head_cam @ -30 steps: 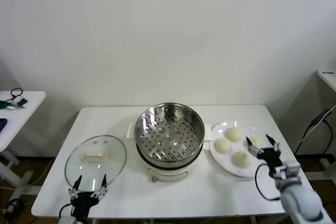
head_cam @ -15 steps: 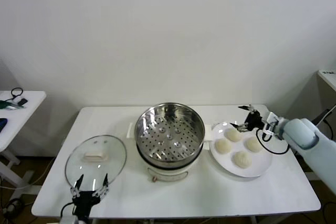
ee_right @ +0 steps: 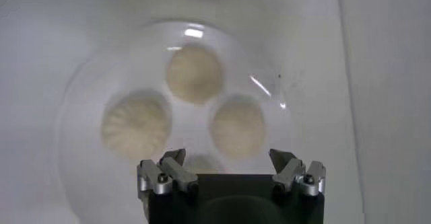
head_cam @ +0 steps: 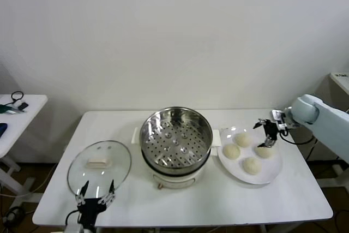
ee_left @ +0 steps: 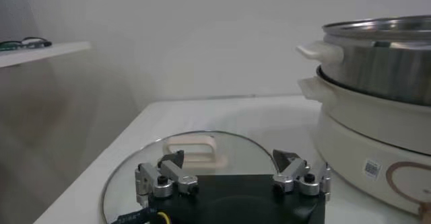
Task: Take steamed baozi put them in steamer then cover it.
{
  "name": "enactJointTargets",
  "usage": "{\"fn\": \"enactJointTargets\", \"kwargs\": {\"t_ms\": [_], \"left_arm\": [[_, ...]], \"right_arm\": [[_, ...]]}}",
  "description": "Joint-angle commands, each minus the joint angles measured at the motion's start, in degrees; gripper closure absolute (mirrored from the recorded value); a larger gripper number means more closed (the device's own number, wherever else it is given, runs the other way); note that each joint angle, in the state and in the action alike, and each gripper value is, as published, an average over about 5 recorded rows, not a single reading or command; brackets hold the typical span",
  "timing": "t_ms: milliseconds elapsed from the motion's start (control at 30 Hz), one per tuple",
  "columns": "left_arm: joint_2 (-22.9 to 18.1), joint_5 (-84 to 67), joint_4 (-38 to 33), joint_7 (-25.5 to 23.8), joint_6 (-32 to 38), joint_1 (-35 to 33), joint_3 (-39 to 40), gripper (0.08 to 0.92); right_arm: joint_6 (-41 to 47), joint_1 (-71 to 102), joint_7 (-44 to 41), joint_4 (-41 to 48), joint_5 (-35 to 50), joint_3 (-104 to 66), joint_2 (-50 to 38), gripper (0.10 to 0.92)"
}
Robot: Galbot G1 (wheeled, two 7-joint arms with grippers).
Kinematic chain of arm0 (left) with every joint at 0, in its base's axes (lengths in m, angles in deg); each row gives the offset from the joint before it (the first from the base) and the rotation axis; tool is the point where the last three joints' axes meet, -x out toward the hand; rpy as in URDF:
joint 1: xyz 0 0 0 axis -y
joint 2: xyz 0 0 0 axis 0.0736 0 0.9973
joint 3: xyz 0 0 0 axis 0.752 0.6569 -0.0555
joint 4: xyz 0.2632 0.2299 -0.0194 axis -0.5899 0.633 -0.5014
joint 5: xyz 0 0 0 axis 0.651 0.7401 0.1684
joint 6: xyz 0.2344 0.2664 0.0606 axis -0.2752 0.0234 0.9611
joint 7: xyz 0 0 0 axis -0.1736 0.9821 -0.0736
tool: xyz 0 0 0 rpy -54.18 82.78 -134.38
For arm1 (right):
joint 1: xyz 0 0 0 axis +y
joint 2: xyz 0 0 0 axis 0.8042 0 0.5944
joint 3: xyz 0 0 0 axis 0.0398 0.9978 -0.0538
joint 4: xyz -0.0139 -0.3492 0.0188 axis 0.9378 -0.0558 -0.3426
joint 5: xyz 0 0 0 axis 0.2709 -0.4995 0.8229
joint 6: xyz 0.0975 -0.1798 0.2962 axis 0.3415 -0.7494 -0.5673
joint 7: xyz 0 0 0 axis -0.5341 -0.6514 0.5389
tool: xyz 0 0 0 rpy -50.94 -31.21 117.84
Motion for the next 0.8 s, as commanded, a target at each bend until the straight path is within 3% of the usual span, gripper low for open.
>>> {"fn": "enactJointTargets", "kwargs": {"t_ms": [33,333,800], "left_arm": [[-0.1,0.0,0.0,0.0,0.2,0.0,-0.1,0.177],[-0.2,-0.2,-0.3,0.1,0.2,-0.4,-0.2,0.177],[-0.2,-0.2,-0.5,0.3,0.5,-1.3,-0.4,0.177]], "right_arm": [[-0.2,-4.4,-3.7,15.6,-0.3,5.7,12.1,0.203],[-0.4,-0.6,-3.8,22.4,-2.1,3.4,18.3,0.203],[-0.6,1.7,-3.4,26.4,-7.4,0.5,21.1,0.229]]}}
